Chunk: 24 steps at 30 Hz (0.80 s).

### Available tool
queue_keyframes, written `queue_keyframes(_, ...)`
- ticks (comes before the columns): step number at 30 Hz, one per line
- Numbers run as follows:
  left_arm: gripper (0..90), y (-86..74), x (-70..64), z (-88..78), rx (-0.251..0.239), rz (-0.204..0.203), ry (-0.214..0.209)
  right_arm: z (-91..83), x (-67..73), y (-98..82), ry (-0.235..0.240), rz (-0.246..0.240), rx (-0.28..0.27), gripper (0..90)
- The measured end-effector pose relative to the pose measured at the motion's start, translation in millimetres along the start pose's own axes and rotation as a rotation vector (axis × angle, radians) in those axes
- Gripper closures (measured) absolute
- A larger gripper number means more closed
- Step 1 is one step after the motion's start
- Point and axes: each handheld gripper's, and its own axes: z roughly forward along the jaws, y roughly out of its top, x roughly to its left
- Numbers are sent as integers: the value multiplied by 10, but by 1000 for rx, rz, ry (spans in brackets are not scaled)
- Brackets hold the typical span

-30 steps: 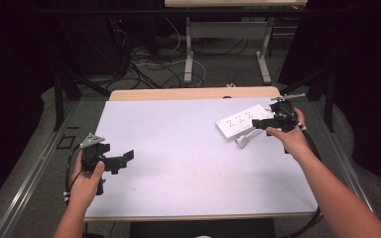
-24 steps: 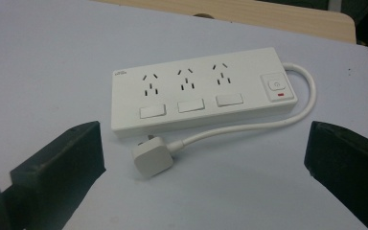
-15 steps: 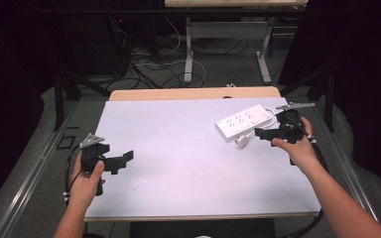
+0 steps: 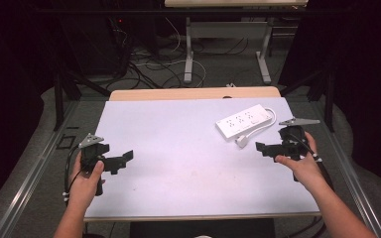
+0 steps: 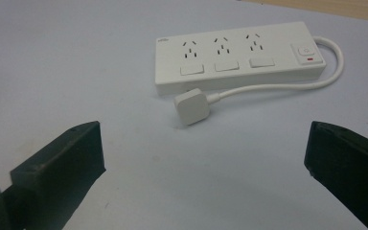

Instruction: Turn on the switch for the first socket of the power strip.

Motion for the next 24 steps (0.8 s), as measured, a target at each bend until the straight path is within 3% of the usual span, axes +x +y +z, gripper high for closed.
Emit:
queue_keyframes(8, 4, 4, -3, -6, 4, 9, 3, -72, 60, -189, 6, 12, -15, 0)
queue_keyframes(18, 4, 6, -9, -12, 20, 7, -6, -36, 123, -431, 16, 0, -39, 0)
queue_keyframes(19, 4, -2, -18, 4, 0, 4, 3, -35, 123, -448, 14, -2, -37, 0)
queue_keyframes(24, 4, -4, -22, 6, 0, 7, 0, -18, 145, -521, 29, 28, -60, 0)
